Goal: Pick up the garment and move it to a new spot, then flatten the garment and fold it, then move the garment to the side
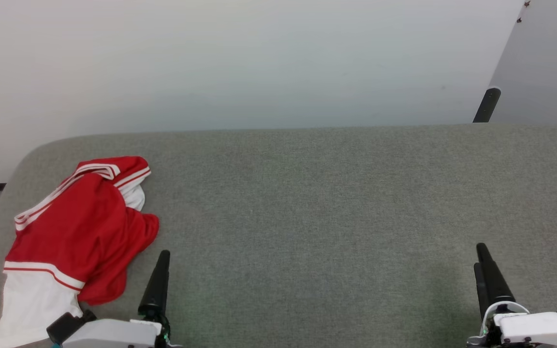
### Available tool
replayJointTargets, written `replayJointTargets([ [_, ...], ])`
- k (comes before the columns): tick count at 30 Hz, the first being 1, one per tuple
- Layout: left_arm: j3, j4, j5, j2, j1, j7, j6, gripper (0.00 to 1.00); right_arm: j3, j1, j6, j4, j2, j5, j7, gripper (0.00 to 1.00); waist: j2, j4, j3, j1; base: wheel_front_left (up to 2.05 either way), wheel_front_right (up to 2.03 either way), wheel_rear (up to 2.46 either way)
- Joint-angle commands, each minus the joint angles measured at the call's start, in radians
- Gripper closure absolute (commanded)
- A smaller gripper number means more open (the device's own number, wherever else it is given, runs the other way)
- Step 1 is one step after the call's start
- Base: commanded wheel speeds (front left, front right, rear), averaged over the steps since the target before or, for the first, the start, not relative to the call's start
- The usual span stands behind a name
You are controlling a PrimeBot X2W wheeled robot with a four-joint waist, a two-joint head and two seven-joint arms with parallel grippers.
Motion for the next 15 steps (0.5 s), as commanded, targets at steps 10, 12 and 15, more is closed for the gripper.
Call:
replayJointTargets([
  [10,-0.041,-0.024,0.281,0.043,-0.026,-0.044,0.045,0.00,0.032,0.002,0.000,-0.027,-0.025,-0.248,-0.039,0.00,-0.0001,0.000,-0.005,0.0000,0.00,0.00,0.00],
  [12,-0.047,-0.030,0.349,0.045,-0.025,-0.051,0.054,0.00,0.038,0.003,0.000,-0.030,-0.026,-0.304,-0.046,0.00,-0.0001,0.000,-0.006,0.0000,0.00,0.00,0.00],
  [15,-0.052,-0.039,0.447,0.048,-0.023,-0.060,0.064,0.00,0.043,0.006,0.000,-0.033,-0.029,-0.395,-0.056,0.00,-0.0001,0.000,-0.007,0.0000,0.00,0.00,0.00],
])
